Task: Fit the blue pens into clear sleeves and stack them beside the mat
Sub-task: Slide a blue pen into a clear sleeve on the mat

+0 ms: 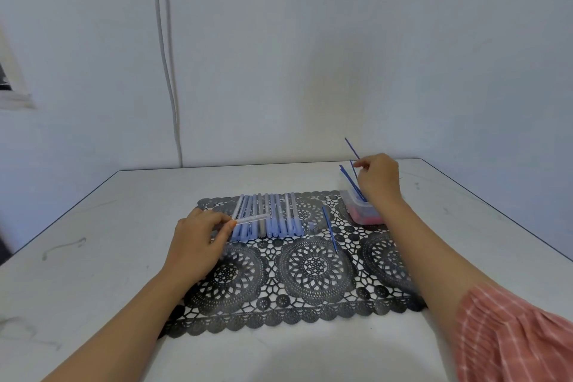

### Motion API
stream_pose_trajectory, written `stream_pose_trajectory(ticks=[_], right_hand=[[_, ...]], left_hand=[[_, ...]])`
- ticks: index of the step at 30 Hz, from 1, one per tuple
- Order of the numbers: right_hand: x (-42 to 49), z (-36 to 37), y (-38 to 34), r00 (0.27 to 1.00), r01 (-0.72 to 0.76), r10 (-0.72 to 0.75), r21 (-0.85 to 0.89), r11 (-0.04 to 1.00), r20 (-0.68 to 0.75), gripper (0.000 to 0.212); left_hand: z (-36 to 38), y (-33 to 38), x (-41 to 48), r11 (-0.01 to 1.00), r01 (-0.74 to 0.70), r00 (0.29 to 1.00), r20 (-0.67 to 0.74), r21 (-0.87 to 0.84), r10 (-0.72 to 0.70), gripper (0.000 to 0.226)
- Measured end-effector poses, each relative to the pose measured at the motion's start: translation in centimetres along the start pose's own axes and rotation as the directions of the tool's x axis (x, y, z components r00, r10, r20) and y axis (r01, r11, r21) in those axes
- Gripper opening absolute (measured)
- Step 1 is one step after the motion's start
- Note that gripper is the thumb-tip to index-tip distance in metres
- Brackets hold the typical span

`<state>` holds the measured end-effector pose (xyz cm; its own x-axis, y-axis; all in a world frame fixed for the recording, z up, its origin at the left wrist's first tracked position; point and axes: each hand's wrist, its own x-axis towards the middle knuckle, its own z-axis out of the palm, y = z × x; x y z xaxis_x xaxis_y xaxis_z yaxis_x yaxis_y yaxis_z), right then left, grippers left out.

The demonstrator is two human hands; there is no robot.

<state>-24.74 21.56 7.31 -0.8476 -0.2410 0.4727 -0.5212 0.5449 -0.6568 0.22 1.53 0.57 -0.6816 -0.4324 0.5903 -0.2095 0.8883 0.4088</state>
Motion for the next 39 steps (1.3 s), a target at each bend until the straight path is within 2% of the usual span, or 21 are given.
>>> stream_pose_trajectory(ticks=[2,6,9,12,15,19,22,24,26,30,32,35,39], right_hand=[[-0.2,-0.4,-1.3,0.997,0.072,-0.074,0.092,0.993,0.009,0.03],[-1.6,-0.4,-4.1,0.982,0.067,-0.128,0.38,0.923,0.138,0.033],[-2.7,0.0,-5.6,0.938,0.262,-0.317,0.306,0.915,0.143,0.027],[-3.7,0.1,-6.2,0.832,0.508,-0.527,0.146,0.849,0.171,0.02],[-4.9,0.1,-6.9,0.683,0.647,-0.633,0.101,0.756,0.364,0.019],[-5.9,0.0,-7.9,0.512,0.711,-0.585,0.071,0.7,0.629,0.029],[-6.1,0.5,-7.6,0.457,0.672,-0.474,0.057,0.738,0.753,0.055],[-6.1,1.1,-7.1,0.456,0.667,-0.462,0.051,0.743,0.761,0.071],[-6.1,1.6,-6.7,0.484,0.662,-0.496,0.07,0.747,0.721,0.077],[-6.6,2.7,-6.1,0.535,0.617,-0.578,0.182,0.766,0.617,0.048],[-7.0,3.2,-5.7,0.57,0.627,-0.593,0.166,0.761,0.568,0.038],[-7.5,3.6,-5.2,0.639,0.626,-0.58,0.098,0.774,0.505,0.035],[-7.8,3.3,-4.8,0.658,0.625,-0.585,0.09,0.776,0.474,0.036]], left_hand=[[0.0,-0.1,0.0,1.0,-0.002,1.0,-0.004,-0.002,0.002,0.012],[0.0,-0.1,0.0,1.0,-0.003,1.0,-0.006,0.002,0.003,0.011],[-0.1,0.0,0.0,1.0,-0.002,1.0,-0.014,0.001,0.002,0.012],[-0.3,0.1,0.0,1.0,0.0,1.0,-0.015,0.003,0.0,0.011],[-0.3,0.1,-0.1,1.0,0.001,1.0,-0.017,-0.002,-0.001,0.011],[-0.4,0.0,-0.1,1.0,0.001,1.0,-0.016,-0.004,-0.001,0.011],[-0.4,0.0,-0.1,1.0,0.001,1.0,-0.018,-0.012,-0.002,0.012],[-0.4,0.0,-0.1,1.0,0.004,1.0,-0.022,-0.018,-0.004,0.012],[-0.5,0.1,-0.1,1.0,0.011,1.0,-0.028,-0.024,-0.012,0.014],[-0.7,0.2,-0.1,1.0,0.025,0.999,-0.035,-0.013,-0.025,0.012],[-0.7,0.2,-0.1,0.999,0.034,0.999,-0.035,-0.013,-0.034,0.011],[-0.7,0.1,0.0,0.999,0.047,0.999,-0.024,-0.013,-0.047,0.012],[-0.7,0.2,0.0,0.999,0.052,0.998,-0.027,-0.009,-0.052,0.012]])
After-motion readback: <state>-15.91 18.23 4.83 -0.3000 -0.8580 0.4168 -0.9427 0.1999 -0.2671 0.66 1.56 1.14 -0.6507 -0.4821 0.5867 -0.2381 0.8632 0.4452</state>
